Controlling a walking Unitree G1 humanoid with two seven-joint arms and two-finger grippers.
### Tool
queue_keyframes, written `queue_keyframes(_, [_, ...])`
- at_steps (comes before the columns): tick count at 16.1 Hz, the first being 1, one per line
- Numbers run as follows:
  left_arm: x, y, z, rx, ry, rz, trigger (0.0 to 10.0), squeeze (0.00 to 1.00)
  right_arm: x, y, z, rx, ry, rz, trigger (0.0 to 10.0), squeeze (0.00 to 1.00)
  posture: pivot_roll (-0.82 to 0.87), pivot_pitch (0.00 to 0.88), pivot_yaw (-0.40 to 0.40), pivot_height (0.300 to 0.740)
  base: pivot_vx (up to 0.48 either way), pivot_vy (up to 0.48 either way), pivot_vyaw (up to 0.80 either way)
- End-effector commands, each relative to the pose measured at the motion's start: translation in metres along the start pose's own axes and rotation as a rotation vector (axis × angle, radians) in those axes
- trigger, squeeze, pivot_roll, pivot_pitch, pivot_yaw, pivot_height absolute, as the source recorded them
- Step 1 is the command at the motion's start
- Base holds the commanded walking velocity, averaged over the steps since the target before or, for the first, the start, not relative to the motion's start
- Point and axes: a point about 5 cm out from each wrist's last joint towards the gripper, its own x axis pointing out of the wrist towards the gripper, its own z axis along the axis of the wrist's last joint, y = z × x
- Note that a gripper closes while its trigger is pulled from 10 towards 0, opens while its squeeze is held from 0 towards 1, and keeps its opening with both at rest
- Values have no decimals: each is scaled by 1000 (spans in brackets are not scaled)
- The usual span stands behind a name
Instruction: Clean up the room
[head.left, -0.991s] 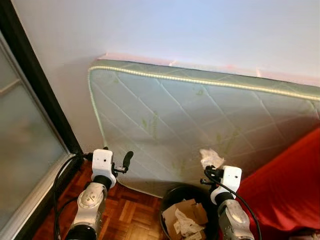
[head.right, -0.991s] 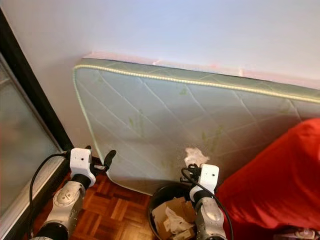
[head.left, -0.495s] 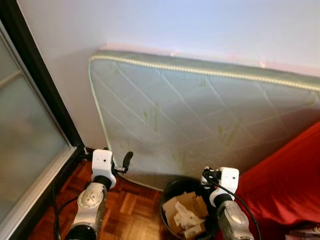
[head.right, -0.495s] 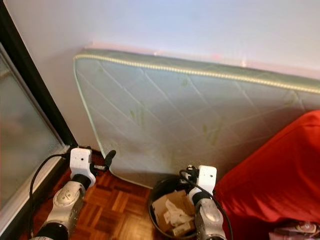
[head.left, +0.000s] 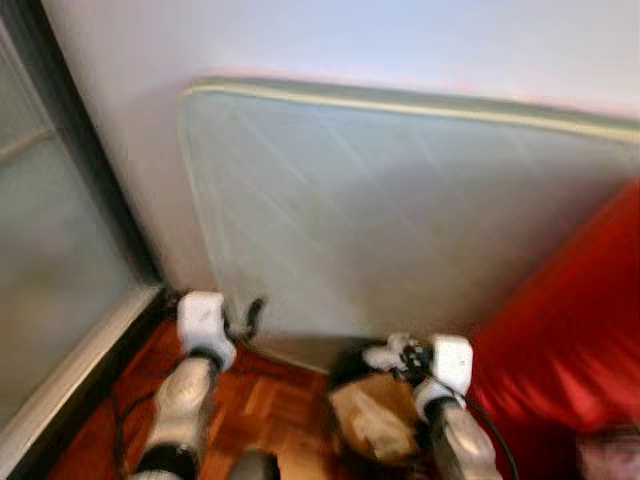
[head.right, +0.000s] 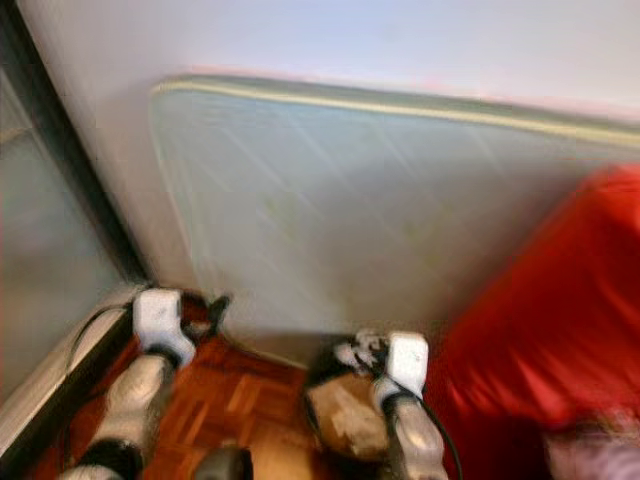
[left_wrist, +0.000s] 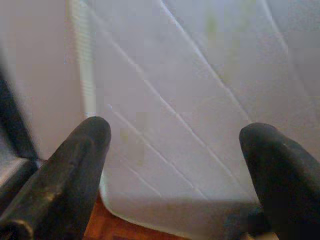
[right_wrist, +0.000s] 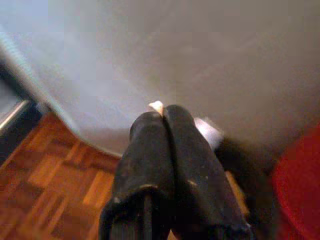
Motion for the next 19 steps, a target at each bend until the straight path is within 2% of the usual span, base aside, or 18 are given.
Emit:
queue_keyframes(1, [-8,4,-12,-6,63,13,10000,0,2,4,1,-10,5,16,10000,0,83,0,-17,646,0,0,0])
queue_keyframes(15, [-10,5,-14,-40,76,10,10000,0,4,9,-2,-17,40,18,10000,0,99,15,-23,646,0,0,0])
queue_keyframes(19, [-11,5,-15,-40,77,9,10000,0,7,9,0,-13,51,5,10000,0,100,17,-20,646,247,0,0])
